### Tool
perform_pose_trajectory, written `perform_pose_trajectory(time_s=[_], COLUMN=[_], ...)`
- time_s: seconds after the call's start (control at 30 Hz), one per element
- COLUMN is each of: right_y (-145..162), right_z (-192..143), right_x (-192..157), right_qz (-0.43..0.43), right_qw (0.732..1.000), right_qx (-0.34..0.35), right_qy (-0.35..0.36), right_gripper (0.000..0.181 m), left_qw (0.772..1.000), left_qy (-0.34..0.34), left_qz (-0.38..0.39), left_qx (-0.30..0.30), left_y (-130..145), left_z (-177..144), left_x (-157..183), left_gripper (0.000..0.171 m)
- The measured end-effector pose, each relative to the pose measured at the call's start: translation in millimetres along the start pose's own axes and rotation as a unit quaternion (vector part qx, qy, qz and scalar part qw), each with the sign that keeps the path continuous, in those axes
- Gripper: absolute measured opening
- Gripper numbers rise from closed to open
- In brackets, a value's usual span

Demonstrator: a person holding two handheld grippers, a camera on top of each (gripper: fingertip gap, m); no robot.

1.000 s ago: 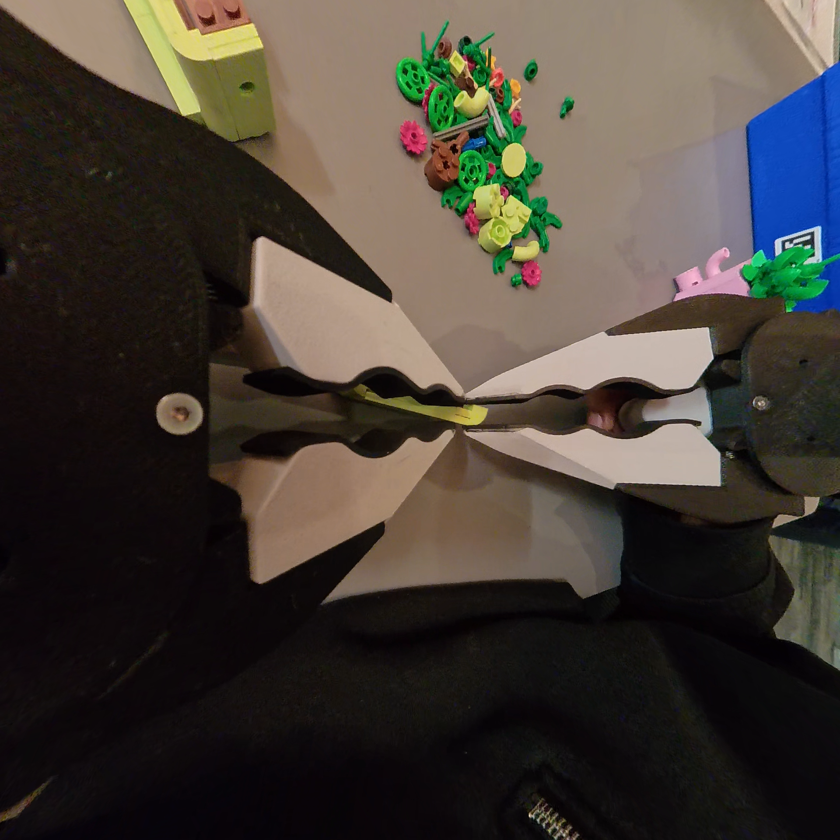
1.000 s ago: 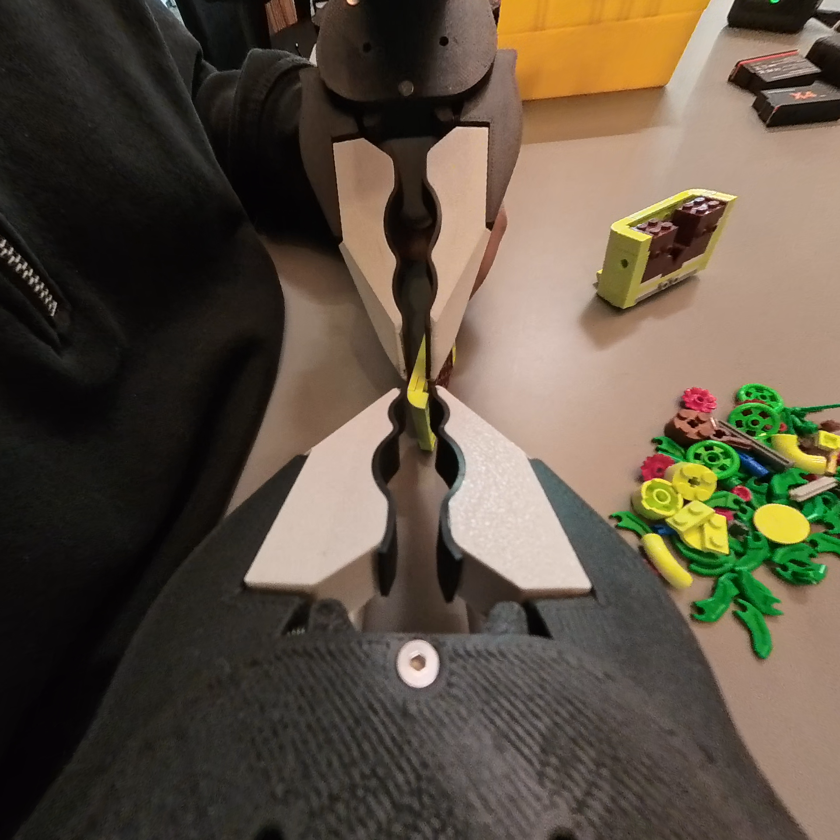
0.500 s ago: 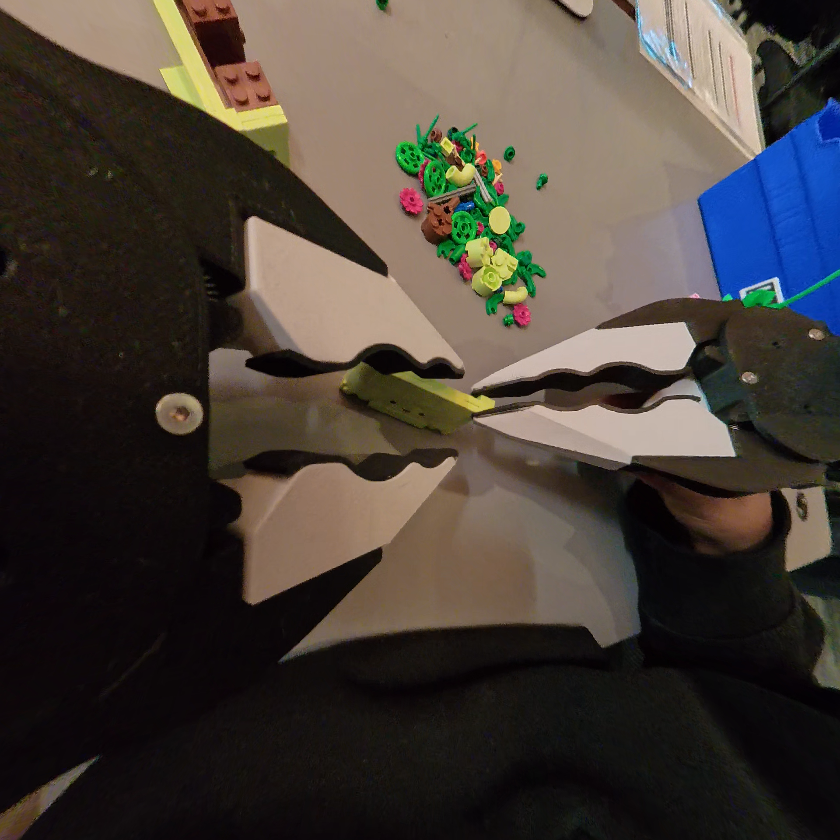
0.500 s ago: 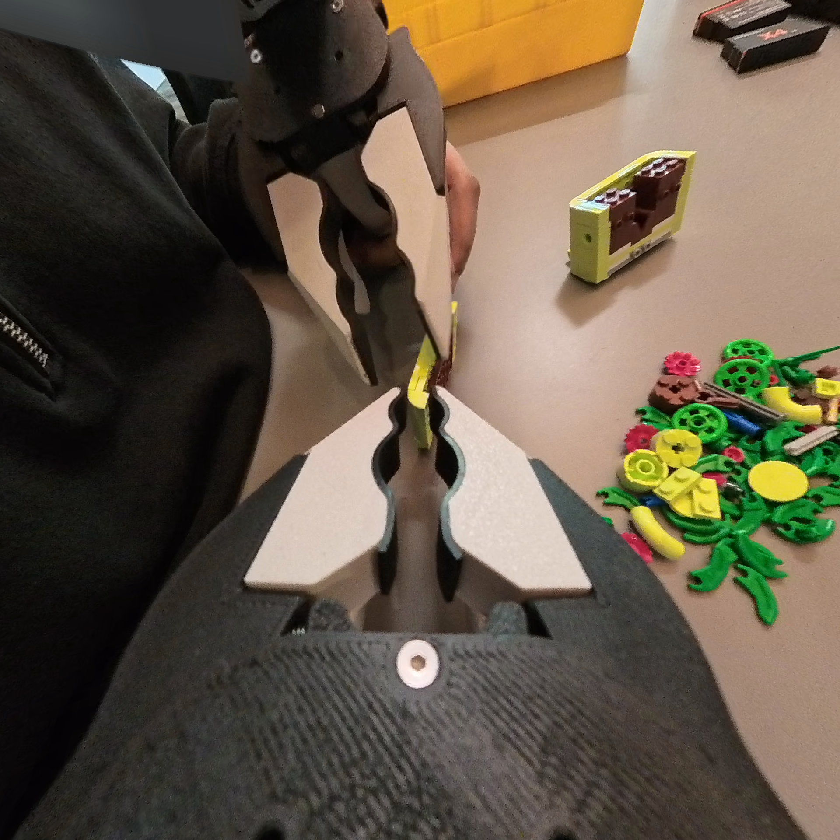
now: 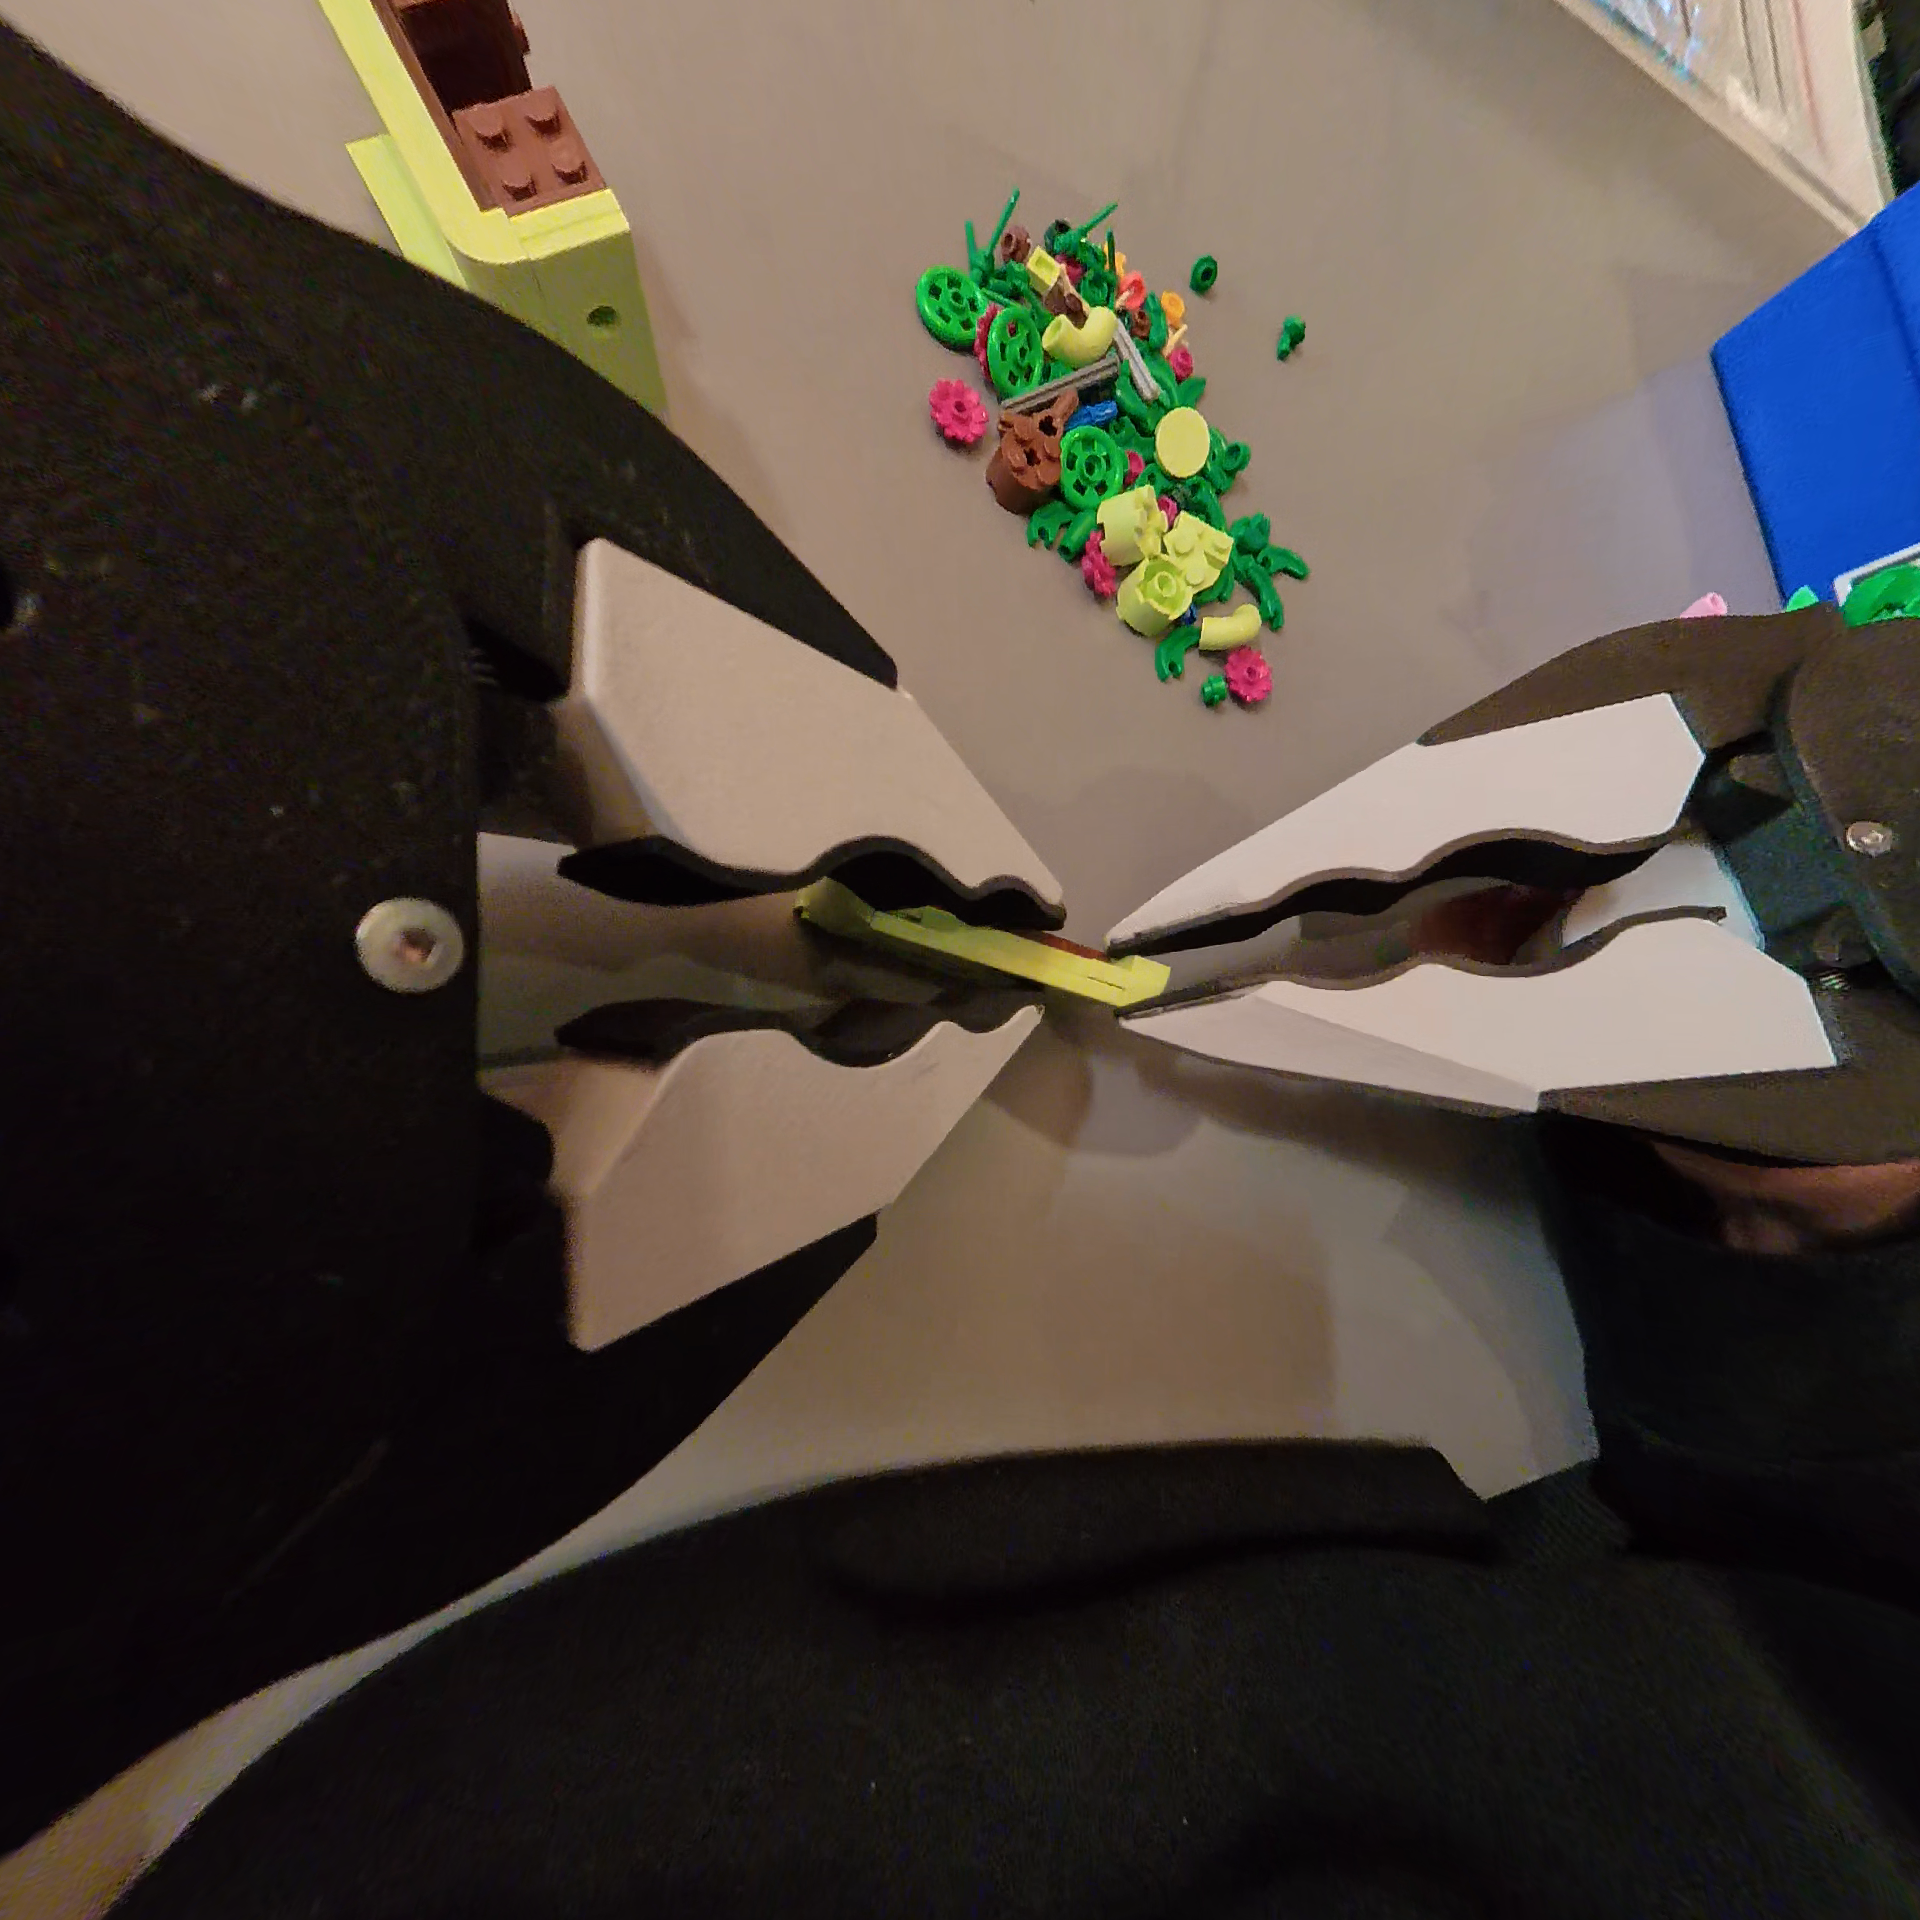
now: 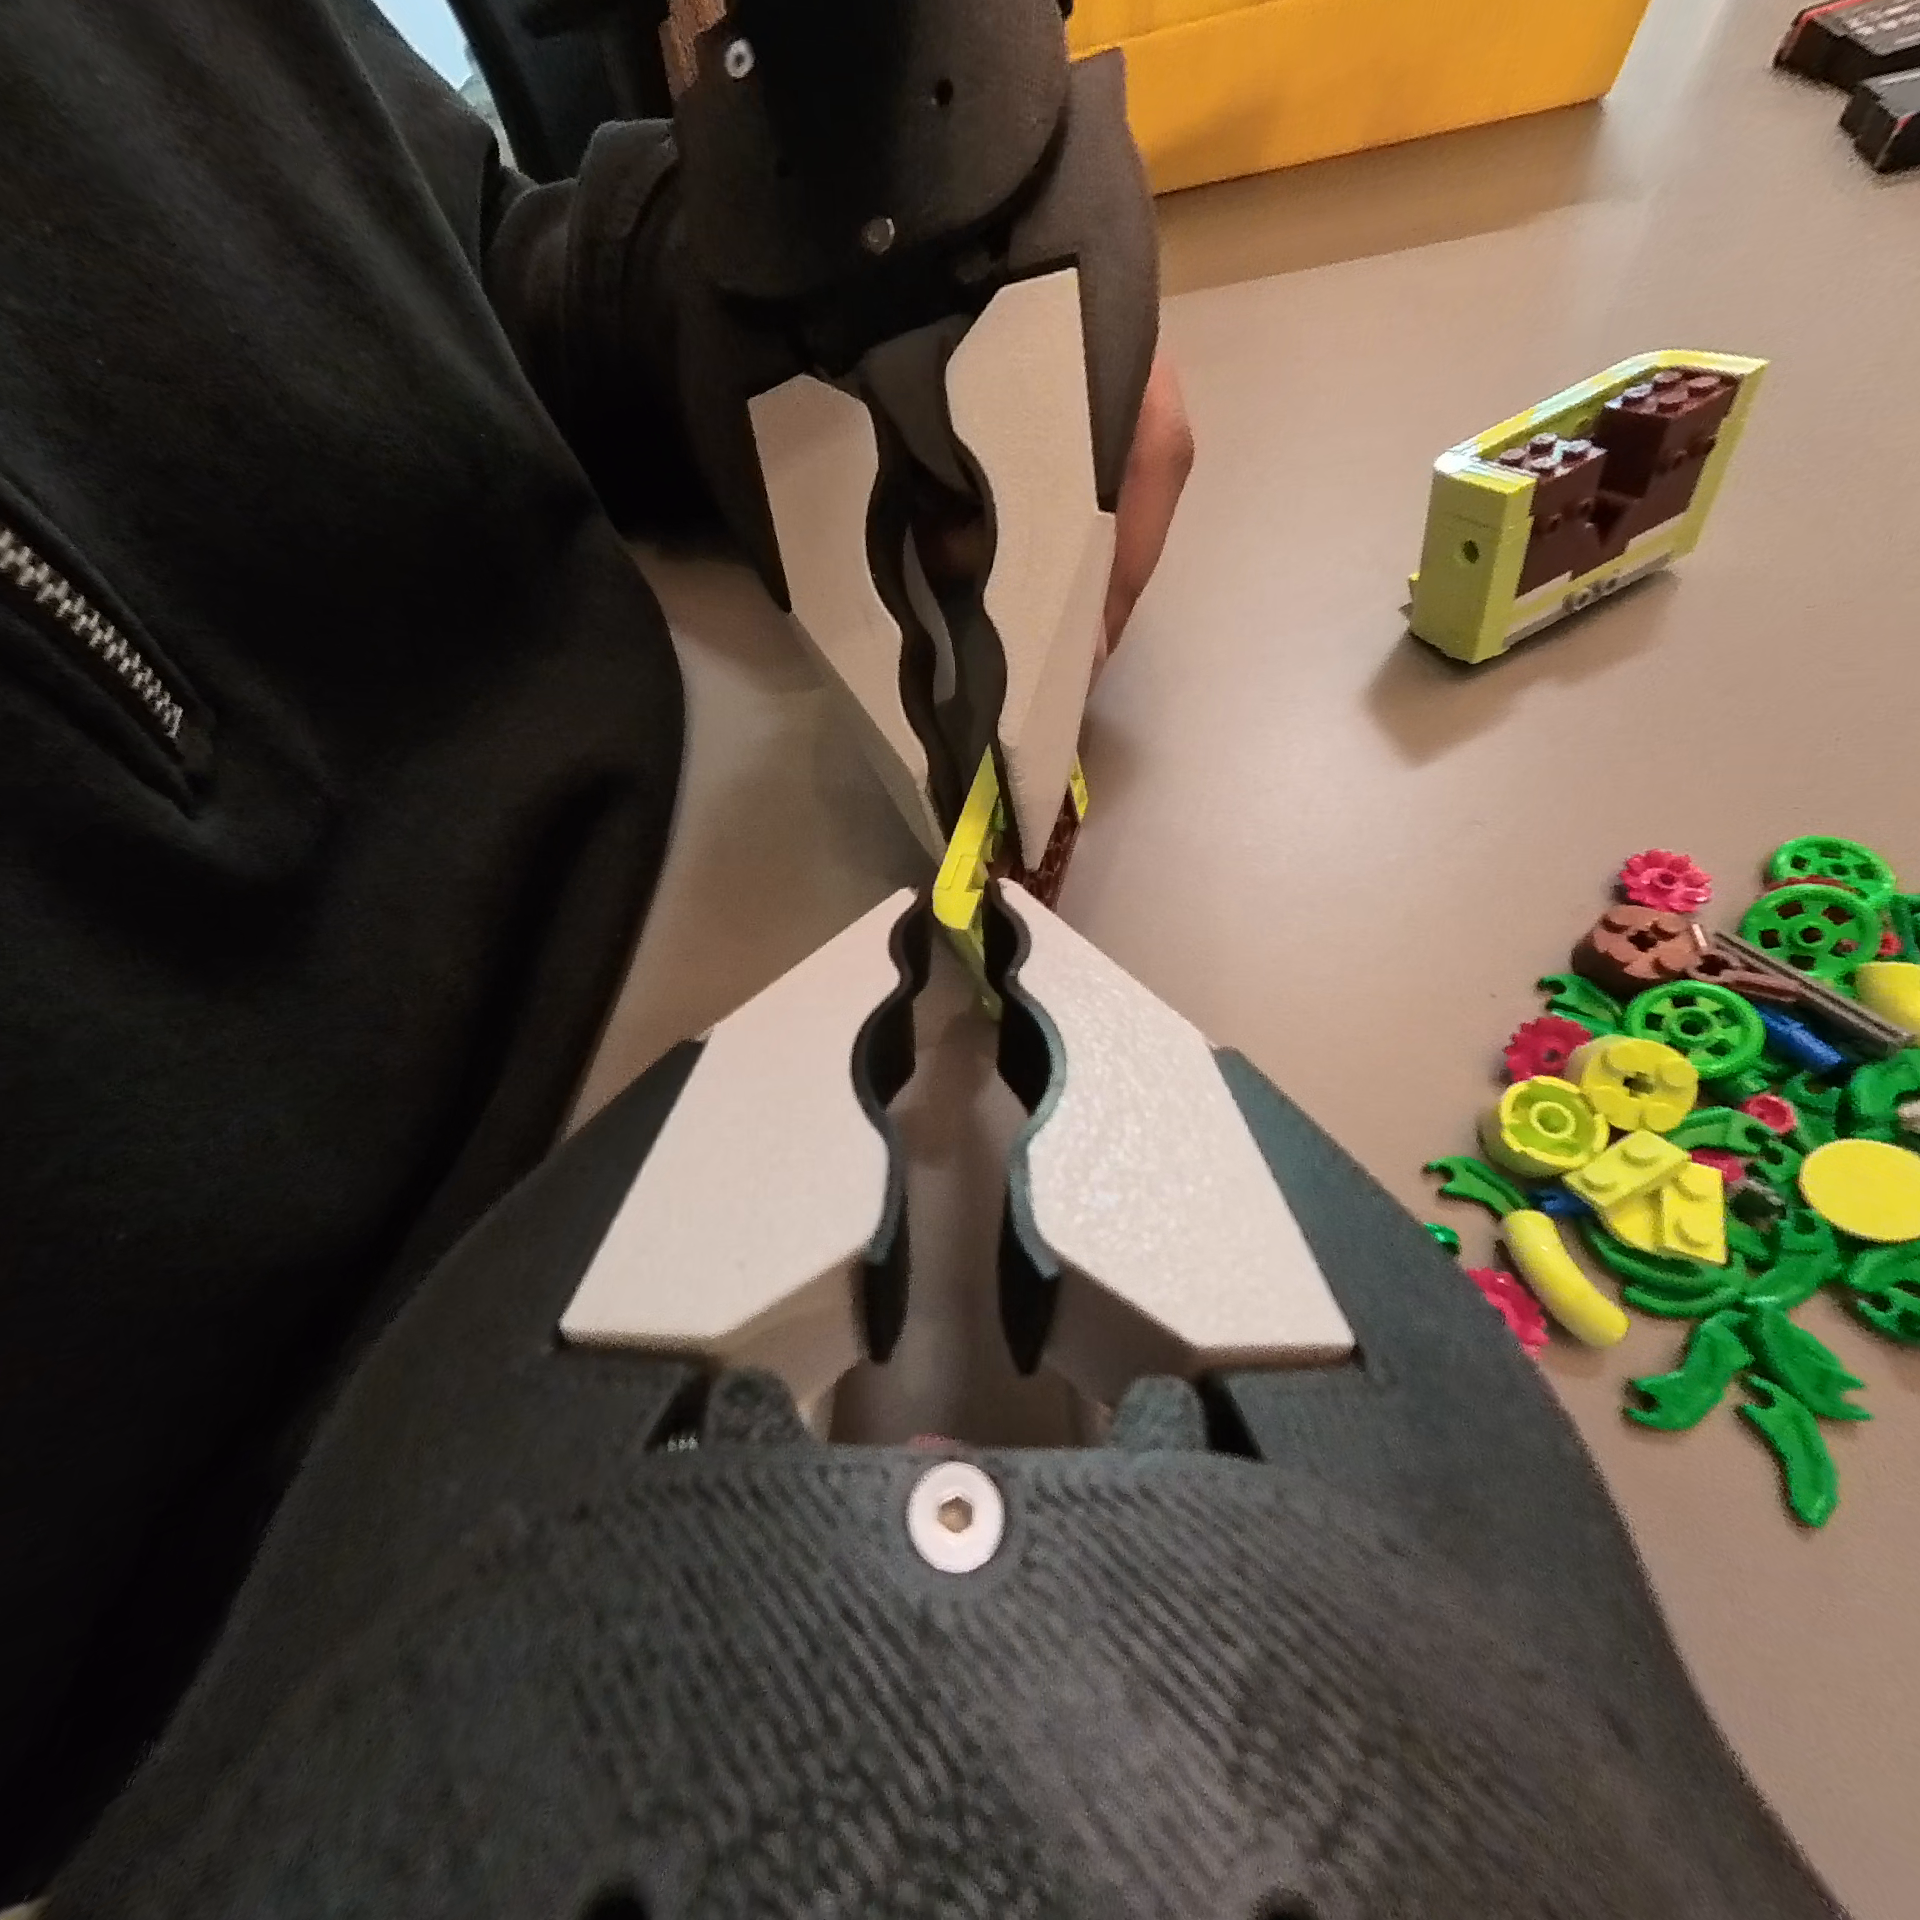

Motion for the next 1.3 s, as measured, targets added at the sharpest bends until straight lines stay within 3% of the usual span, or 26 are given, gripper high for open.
perform_pose_trajectory(time_s=[0.23,0.83,1.03,1.17,1.3], right_y=[1,-2,-2,-3,-1], right_z=[0,2,2,3,3], right_x=[-1,16,19,11,5], right_qz=[-0.02,0.171,0.192,0.152,0.024], right_qw=[1.0,0.985,0.981,0.988,1.0], right_qx=[-0.002,0.01,0.015,0.009,-0.002], right_qy=[0.002,-0.024,-0.029,-0.036,0.011], right_gripper=[0.008,0.006,0.007,0.008,0.009], left_qw=[1.0,0.993,0.997,0.998,0.999], left_qy=[0.008,-0.059,-0.048,-0.029,-0.019], left_qz=[0.009,0.102,0.06,0.046,0.044], left_qx=[0.0,-0.007,-0.008,-0.004,-0.003], left_y=[0,4,4,3,3], left_z=[0,-3,-3,-4,-4], left_x=[1,-4,-7,-4,-3], left_gripper=[0.006,0.008,0.008,0.007,0.006])
Point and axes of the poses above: each gripper's, where its closed fingertips meet, z out along the fingers, y out of its underside, x = y × z across the jaws, the point moved 3 cm from there along -z, back along the fingers, and after that the axes turned 6 degrees about y, right-handed, at the moved point
